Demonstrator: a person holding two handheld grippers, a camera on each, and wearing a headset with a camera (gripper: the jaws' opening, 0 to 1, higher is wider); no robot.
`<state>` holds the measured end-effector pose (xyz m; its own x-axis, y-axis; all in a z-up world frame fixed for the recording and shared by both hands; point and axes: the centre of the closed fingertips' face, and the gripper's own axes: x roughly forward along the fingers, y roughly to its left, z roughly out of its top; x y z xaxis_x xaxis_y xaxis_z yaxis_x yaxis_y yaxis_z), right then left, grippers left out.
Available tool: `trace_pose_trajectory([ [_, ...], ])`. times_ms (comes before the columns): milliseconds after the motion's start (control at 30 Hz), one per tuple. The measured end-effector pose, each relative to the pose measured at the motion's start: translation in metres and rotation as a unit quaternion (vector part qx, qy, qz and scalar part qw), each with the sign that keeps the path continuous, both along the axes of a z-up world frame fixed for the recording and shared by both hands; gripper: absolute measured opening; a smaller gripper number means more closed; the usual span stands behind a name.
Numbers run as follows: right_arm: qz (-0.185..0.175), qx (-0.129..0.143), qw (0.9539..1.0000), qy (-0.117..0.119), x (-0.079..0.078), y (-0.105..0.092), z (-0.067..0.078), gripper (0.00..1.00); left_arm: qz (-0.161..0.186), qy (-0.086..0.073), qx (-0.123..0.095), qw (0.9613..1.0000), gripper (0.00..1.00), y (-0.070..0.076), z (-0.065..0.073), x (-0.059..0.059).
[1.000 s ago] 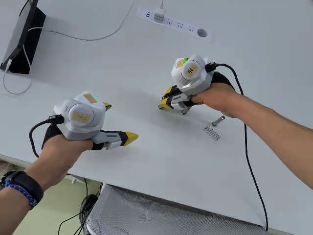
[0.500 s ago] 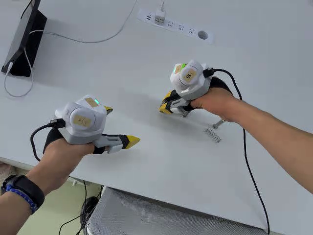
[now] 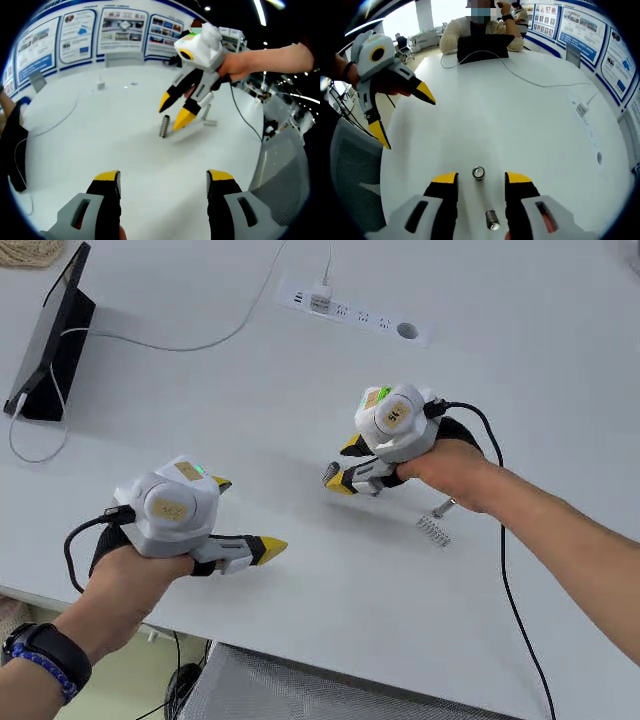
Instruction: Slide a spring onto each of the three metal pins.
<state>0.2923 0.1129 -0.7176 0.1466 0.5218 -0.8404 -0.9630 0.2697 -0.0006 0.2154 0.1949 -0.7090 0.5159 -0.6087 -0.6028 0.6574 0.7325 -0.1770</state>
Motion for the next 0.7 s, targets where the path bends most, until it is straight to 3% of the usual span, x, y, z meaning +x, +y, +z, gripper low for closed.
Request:
trace_pose_trajectory([
  [267,-0.015,0.012,0.9996,-0.021,0.0,-0.005,0.015,0.45,-0.005,-0.003,0.001,1.0,0.71,-0.004,0.001,-0.002],
  [467,-0.051,0.043,0.9977,-0.007,-0.008,-0.006,0.022,0.5,-0.004,-0.004,0.002,1.0,0.71,-0.004,0.002,-0.002],
  [700,-0.076,0.064,0.995,-0.008,-0.019,-0.009,0.026,0.54,-0.006,-0.008,0.005,0.9999,0.72,-0.006,0.007,-0.002],
])
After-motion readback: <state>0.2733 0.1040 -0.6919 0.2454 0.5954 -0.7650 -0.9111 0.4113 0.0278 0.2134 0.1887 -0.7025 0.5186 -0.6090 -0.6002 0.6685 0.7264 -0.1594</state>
